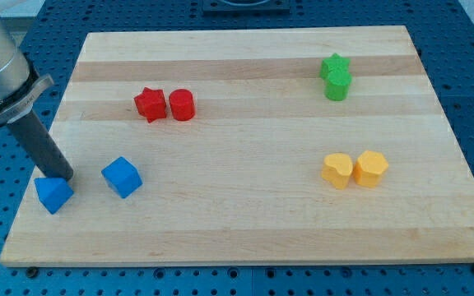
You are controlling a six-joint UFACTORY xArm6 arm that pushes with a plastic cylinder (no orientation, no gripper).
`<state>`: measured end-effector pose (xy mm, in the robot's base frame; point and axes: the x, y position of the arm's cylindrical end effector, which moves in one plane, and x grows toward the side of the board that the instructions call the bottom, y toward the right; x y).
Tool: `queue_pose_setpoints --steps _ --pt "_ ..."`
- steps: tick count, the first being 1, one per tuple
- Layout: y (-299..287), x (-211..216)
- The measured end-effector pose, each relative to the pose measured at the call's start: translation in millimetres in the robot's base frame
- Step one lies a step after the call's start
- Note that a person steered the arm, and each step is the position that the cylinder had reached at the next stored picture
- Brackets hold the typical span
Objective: Place the blue cube to the right of blue triangle
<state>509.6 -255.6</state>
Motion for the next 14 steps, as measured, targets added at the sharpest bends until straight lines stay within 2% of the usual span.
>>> queue_pose_setpoints --steps 2,3,4,5,6,8,9,10,11,13,14 --pt "-4.4 33.4" --pt "-5.5 26.3" --pt "-3.5 -24.7" --pt "33.7 -43.9" --pt "82.8 -35.9" --pt "95.6 28.6" --pt "121.0 7.0" --pt "171.8 7.2" --pt "181.5 40.2" --pt "100.7 61.5" --pt "87.7 71.6"
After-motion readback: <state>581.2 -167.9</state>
